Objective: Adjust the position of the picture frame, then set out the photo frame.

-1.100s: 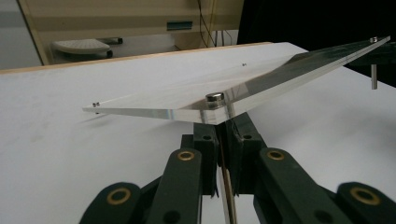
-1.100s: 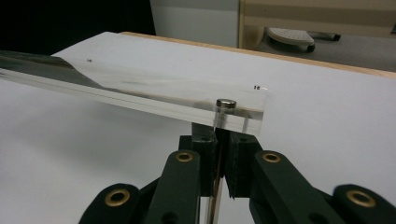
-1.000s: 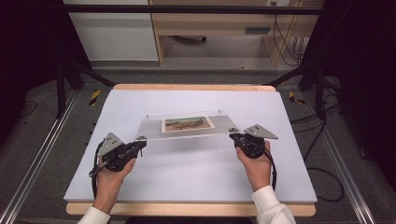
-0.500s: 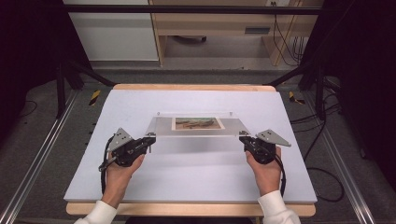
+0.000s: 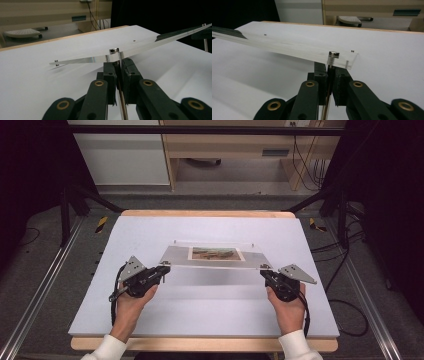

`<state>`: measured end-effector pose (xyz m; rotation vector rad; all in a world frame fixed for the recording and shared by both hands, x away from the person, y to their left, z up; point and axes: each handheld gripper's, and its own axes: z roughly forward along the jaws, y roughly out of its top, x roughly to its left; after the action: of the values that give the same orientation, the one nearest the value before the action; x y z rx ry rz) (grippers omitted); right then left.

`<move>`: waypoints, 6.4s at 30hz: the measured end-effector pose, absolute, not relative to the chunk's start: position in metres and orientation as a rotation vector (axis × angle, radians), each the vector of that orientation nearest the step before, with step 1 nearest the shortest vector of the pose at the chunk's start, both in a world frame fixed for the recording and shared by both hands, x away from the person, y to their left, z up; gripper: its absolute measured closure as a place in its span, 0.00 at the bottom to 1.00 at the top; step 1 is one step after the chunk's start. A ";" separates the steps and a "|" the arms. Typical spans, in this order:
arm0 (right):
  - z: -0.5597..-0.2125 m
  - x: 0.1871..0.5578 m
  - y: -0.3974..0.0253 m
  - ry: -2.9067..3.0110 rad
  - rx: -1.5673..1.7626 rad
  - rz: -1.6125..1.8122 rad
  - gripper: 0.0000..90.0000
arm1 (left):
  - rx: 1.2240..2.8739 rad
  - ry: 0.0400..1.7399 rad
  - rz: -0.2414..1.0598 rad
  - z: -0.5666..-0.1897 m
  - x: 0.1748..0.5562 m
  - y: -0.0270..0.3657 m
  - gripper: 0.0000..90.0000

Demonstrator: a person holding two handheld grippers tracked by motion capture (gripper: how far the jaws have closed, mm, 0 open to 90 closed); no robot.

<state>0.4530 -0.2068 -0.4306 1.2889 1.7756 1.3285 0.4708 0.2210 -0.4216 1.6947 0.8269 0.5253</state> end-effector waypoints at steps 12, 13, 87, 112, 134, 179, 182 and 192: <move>-0.438 0.446 -0.196 1.827 1.284 1.289 0.93 | 1.783 0.882 0.504 -0.437 0.458 0.228 0.91; -0.440 0.444 -0.196 1.833 1.291 1.286 0.93 | 1.793 0.884 0.507 -0.437 0.457 0.228 0.91; -0.473 0.426 -0.202 2.044 1.422 1.173 0.42 | 2.023 0.935 0.453 -0.465 0.450 0.219 0.54; -0.452 0.413 -0.210 1.981 1.334 1.254 0.08 | 1.880 0.944 0.394 -0.447 0.443 0.237 0.07; -0.437 0.438 -0.197 2.019 1.337 1.259 0.33 | 1.827 1.010 0.443 -0.439 0.465 0.234 0.24; -0.452 0.467 -0.201 2.057 1.535 1.325 0.22 | 1.767 1.129 0.186 -0.461 0.482 0.229 0.20; -0.452 0.468 -0.201 2.063 1.540 1.328 0.22 | 1.765 1.131 0.180 -0.461 0.482 0.229 0.19; -0.453 0.470 -0.204 2.072 1.576 1.358 0.21 | 1.752 1.139 0.146 -0.464 0.483 0.230 0.17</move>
<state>0.4701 -0.2037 -0.4534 1.5762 2.0716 1.3576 0.4833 0.2303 -0.4638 1.7524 1.1393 0.1457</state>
